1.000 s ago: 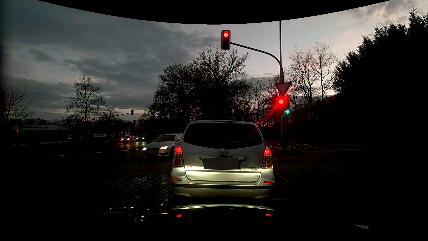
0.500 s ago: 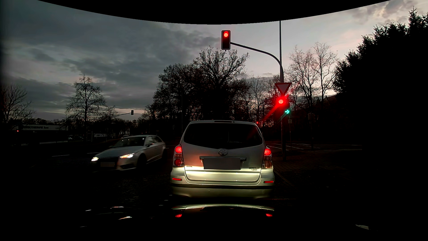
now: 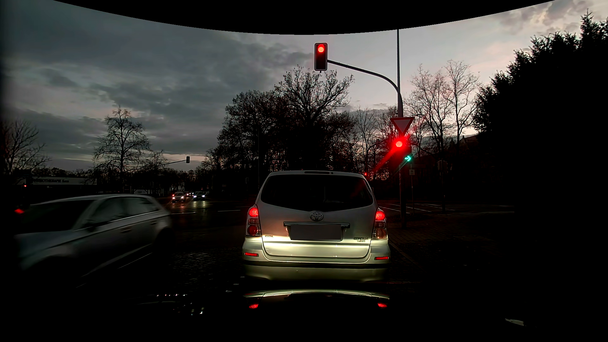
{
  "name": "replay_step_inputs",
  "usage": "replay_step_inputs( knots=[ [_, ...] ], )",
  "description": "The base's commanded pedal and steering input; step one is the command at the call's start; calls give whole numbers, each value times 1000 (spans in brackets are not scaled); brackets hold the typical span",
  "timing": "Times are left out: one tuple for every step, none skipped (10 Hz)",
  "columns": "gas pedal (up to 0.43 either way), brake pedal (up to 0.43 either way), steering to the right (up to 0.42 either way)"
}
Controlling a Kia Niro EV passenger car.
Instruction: Follow the waypoints while adhering to traffic rules and regulations
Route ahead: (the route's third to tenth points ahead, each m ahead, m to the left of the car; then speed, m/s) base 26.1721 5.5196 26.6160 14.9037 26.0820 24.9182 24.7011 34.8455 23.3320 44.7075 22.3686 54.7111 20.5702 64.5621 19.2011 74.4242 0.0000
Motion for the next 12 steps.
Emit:
replay_step_inputs(
  knots=[
    [0,341,-1],
    [0,341,-1],
    [0,341,0],
    [0,341,0],
    [0,341,-1],
    [0,341,0],
    [0,341,0],
    [0,341,-1],
    [0,341,-1],
    [0,341,-1],
    [0,341,0],
    [0,341,-1]
  ],
)
